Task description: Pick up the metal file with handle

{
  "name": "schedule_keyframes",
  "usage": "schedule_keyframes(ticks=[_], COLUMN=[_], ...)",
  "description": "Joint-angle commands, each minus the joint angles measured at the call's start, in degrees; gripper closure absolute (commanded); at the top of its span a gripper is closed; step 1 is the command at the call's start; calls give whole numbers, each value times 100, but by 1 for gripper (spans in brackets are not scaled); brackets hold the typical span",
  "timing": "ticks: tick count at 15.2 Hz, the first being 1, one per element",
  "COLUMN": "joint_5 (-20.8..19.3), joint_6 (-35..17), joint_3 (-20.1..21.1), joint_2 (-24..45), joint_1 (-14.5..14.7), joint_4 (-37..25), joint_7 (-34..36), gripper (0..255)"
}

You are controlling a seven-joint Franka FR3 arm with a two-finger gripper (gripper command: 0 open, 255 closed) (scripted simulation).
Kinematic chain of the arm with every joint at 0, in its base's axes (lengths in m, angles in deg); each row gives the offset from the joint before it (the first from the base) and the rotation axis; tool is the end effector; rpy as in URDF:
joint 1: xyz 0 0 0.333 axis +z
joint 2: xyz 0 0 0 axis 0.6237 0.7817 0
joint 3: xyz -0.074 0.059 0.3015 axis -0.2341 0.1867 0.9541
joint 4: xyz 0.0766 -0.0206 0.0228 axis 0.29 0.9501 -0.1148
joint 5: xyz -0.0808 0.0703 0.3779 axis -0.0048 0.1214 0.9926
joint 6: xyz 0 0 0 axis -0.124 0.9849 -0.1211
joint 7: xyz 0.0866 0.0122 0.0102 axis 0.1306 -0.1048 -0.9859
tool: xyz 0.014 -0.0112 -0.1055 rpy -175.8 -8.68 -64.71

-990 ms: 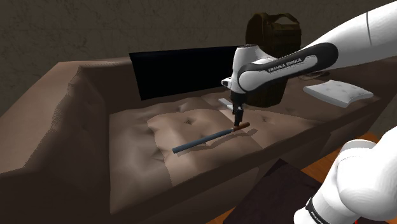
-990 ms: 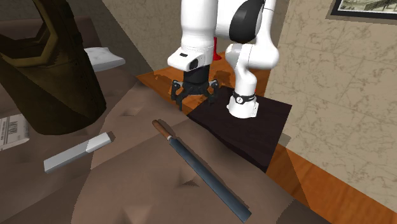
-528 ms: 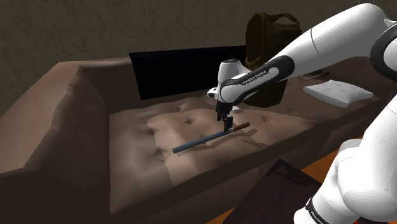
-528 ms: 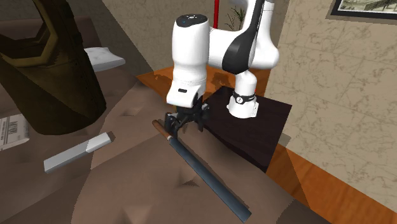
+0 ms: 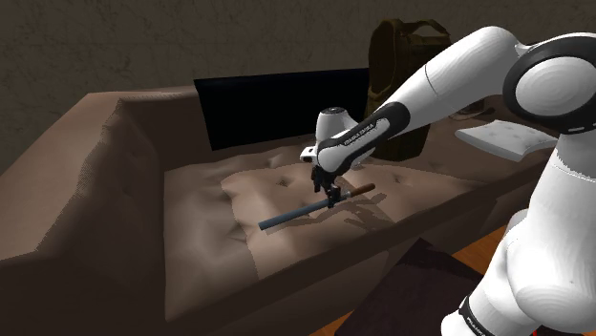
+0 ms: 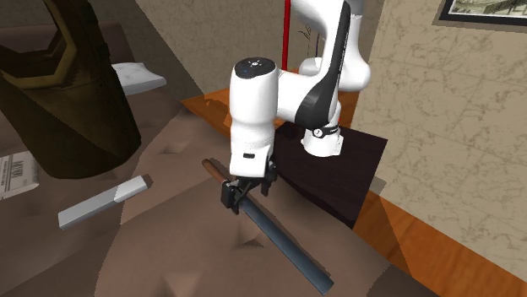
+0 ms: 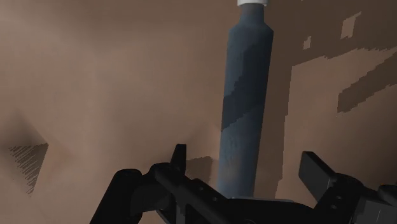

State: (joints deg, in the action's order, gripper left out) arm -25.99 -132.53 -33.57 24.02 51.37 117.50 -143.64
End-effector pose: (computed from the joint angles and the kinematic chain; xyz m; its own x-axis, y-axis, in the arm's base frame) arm 0.5279 0.0162 0.3044 0.2588 0.9654 -0.0326 0.9653 -0.2572 0.0461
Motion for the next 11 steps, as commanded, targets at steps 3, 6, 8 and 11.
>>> schedule_keyframes(ticks=[3,6,8,11], joint_5=[51,50,49,49], joint_6=[-257,-256,-253,-253], joint_3=[18,22,21,21], joint_2=[217,220,218,218], joint_1=[-1,4,4,4], joint_4=[40,37,36,35], joint_7=[-18,-8,-9,-8], gripper=[0,255,255,255])
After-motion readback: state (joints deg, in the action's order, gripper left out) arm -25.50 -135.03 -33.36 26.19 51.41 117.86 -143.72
